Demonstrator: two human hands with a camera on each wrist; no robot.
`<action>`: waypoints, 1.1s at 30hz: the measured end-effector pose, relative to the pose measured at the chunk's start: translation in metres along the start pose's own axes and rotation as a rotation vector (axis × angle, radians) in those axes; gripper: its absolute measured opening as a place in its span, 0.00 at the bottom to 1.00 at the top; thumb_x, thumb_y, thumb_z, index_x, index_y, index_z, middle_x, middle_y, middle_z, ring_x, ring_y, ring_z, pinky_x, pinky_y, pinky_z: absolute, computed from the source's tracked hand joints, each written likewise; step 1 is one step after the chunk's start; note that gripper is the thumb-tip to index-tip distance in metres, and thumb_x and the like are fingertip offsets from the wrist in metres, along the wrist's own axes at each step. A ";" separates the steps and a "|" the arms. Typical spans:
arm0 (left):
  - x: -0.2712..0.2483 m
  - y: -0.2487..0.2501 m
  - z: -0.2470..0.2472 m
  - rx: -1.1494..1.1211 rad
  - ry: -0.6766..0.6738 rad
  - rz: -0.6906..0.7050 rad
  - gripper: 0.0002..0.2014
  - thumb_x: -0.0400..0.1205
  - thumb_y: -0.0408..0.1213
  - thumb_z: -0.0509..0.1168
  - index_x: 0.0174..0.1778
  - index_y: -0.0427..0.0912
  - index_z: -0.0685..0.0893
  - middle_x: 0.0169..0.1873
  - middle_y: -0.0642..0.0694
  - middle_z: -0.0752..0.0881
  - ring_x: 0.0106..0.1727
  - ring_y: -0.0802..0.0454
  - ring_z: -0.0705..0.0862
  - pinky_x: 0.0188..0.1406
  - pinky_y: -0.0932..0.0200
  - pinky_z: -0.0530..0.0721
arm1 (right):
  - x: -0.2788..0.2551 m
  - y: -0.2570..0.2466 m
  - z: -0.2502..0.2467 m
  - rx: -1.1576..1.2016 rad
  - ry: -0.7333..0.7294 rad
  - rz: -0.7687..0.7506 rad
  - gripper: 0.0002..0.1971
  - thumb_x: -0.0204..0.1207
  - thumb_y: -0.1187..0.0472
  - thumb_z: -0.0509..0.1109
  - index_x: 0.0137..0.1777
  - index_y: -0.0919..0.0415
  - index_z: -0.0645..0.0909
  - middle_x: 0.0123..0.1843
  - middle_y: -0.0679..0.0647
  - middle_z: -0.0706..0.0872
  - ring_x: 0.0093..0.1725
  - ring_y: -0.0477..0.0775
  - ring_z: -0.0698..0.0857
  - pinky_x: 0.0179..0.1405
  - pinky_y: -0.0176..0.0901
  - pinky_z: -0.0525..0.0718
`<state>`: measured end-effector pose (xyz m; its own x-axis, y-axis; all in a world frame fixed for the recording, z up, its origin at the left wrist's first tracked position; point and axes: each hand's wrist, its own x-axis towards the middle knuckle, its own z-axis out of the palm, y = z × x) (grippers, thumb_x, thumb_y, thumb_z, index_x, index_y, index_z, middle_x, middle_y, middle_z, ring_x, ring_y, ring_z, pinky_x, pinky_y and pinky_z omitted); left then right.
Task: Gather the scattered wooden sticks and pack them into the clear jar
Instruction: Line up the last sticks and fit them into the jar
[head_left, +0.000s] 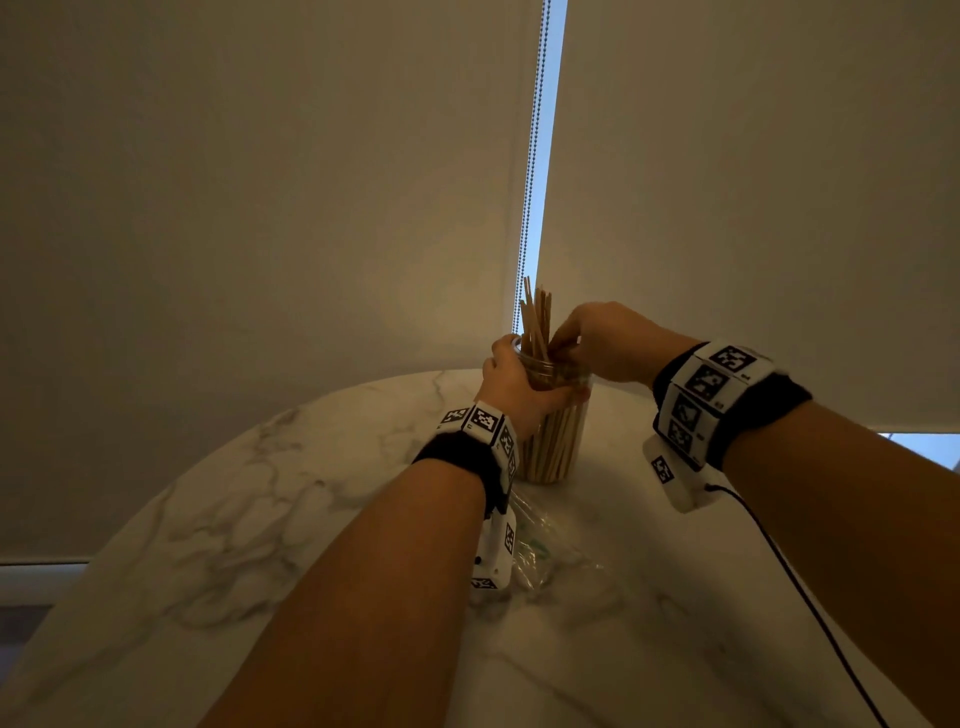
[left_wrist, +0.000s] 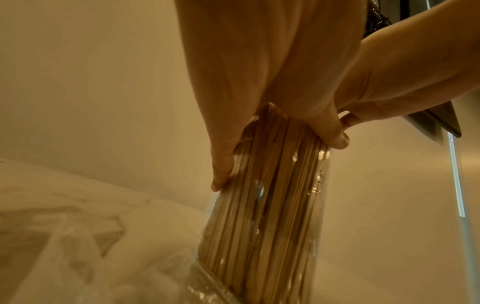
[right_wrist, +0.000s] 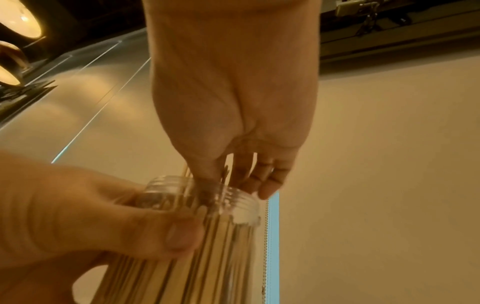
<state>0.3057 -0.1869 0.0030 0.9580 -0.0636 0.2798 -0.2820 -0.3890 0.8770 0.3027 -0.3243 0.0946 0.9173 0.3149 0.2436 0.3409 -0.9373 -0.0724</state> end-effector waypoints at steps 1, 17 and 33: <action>0.000 0.000 0.000 0.005 -0.004 -0.002 0.58 0.64 0.57 0.83 0.83 0.47 0.55 0.73 0.44 0.71 0.72 0.44 0.75 0.69 0.47 0.81 | -0.001 0.001 -0.001 0.060 0.060 0.016 0.15 0.80 0.67 0.68 0.63 0.53 0.87 0.53 0.50 0.90 0.49 0.49 0.84 0.46 0.41 0.80; 0.004 -0.003 0.001 -0.008 -0.007 -0.004 0.59 0.61 0.58 0.83 0.82 0.49 0.56 0.71 0.45 0.72 0.70 0.46 0.77 0.69 0.45 0.82 | -0.009 0.011 0.004 0.132 0.107 0.057 0.13 0.81 0.48 0.70 0.43 0.54 0.90 0.37 0.50 0.88 0.39 0.48 0.85 0.38 0.41 0.80; -0.002 0.001 0.001 -0.025 0.003 -0.019 0.56 0.66 0.55 0.83 0.83 0.48 0.55 0.73 0.44 0.69 0.73 0.46 0.73 0.61 0.57 0.75 | -0.010 -0.008 0.005 0.299 0.407 0.113 0.02 0.76 0.60 0.74 0.45 0.57 0.85 0.40 0.49 0.88 0.41 0.50 0.88 0.40 0.44 0.87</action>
<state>0.3036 -0.1880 0.0029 0.9629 -0.0537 0.2643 -0.2652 -0.3673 0.8915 0.2922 -0.3189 0.0880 0.8179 0.0742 0.5706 0.3424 -0.8598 -0.3790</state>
